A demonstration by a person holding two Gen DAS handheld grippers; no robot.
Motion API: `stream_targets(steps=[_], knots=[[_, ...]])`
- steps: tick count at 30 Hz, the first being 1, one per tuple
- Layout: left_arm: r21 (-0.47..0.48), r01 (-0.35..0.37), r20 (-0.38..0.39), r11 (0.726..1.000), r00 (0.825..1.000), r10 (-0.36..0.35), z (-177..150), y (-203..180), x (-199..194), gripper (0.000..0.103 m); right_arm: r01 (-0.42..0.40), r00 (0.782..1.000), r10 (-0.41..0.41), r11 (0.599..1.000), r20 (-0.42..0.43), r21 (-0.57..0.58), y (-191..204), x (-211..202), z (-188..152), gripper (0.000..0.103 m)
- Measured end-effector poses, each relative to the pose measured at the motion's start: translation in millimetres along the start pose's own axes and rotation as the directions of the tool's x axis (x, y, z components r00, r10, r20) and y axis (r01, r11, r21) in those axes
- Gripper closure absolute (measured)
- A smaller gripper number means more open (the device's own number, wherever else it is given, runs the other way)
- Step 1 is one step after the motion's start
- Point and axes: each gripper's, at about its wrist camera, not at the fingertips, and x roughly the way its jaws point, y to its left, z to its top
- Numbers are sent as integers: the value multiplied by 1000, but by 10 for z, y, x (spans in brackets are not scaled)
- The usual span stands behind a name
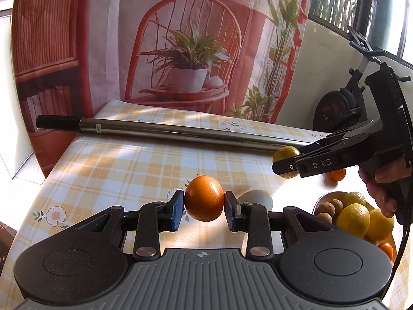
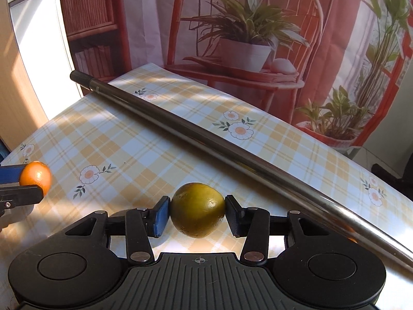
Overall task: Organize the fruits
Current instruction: 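Carry the tangerine and the citrus over the plate with both grippers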
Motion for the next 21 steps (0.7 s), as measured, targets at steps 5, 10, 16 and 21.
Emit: stream_targets(steps=[5,10,16,21], knots=[[30,39,-9,999,999,-39,3,-182,-118,68,-25,997,20,997,80,67,-77,-457,-216,61],[106,83,-26,991,996,-81,-53,-474,-224,68,28,982,-49,993,183,119,-192,-1087,-623,61],[242,157,-84,958,987,-140,-230,-915,-252,68,29,969,-108,943,223,330,-467,-1581,-1358,61],[322,203,-144,925,976,-164,-383,-1210,-192,68,68,975,-139,927,170,368,-519,-1686,-1699,61]])
